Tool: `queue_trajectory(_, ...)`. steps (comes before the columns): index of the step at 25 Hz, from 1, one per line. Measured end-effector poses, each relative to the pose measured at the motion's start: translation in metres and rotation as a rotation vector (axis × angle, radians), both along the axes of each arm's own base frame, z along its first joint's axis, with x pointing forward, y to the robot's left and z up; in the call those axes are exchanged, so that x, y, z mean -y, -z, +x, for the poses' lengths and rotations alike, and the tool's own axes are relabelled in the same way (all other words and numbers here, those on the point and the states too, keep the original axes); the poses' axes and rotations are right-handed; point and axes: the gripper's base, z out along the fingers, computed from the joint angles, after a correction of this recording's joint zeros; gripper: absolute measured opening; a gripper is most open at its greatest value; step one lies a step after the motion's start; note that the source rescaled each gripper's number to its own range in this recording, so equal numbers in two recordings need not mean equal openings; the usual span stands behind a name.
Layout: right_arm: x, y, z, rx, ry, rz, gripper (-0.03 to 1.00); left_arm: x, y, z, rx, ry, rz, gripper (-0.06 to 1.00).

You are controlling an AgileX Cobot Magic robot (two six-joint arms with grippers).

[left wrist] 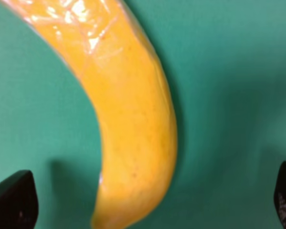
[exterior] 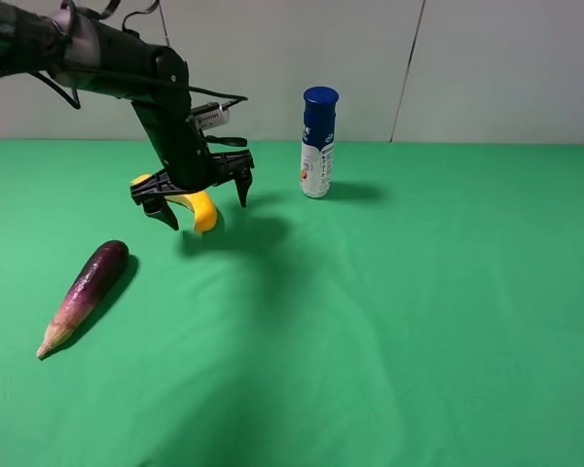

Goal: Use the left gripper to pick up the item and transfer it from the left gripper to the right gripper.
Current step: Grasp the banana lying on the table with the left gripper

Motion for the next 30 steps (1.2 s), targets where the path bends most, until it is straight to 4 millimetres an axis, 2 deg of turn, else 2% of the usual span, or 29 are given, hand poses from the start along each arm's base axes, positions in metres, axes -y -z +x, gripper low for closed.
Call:
queue_trajectory(13, -0.001, 0.0, 0.0, 0.001, -0.004, 0.006, 1.0, -0.002, 0.014, 0.002, -0.016, -0.018, 0.039, 0.98)
queue_trajectory(19, -0.001, 0.0, 0.0, 0.001, -0.004, 0.006, 1.0, 0.0, 0.018, 0.001, -0.022, -0.014, 0.041, 0.93)
queue_trajectory(27, -0.001, 0.0, 0.0, 0.001, -0.004, 0.006, 1.0, 0.001, 0.018, 0.001, -0.023, -0.012, 0.042, 0.6)
queue_trajectory(30, -0.001, 0.0, 0.0, 0.001, -0.004, 0.006, 1.0, 0.001, 0.018, 0.001, -0.023, -0.012, 0.042, 0.44)
